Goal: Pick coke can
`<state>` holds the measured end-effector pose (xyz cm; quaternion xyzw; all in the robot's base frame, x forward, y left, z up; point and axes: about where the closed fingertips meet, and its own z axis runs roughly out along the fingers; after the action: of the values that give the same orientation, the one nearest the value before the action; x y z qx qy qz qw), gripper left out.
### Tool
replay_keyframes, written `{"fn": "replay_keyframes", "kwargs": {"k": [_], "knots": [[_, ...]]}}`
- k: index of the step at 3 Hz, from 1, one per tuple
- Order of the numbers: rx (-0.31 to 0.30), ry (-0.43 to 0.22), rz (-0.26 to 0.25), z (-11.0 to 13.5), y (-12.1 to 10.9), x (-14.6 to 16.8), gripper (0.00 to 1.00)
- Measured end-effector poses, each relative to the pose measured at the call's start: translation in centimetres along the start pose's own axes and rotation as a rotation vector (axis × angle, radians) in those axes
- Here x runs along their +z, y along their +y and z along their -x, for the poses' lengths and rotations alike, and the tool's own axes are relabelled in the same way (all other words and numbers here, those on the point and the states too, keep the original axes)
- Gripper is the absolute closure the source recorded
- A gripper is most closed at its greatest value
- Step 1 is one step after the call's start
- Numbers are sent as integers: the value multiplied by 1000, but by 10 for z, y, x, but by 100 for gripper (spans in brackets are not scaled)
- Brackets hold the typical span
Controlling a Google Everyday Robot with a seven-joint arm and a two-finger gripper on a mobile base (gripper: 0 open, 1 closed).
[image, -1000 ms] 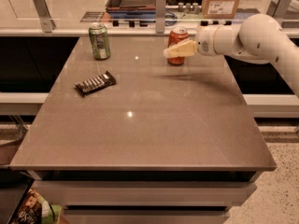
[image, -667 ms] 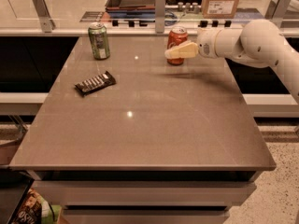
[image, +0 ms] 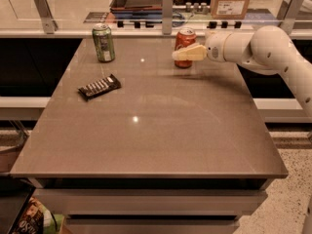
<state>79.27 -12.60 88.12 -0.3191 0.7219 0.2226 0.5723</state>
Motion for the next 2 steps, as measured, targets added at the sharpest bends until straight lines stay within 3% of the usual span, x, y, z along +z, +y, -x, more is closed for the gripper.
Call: {"fn": "replay_keyframes", "kwargs": {"k": [2], "knots": [[1,1,9,-1,4,5,40]]}}
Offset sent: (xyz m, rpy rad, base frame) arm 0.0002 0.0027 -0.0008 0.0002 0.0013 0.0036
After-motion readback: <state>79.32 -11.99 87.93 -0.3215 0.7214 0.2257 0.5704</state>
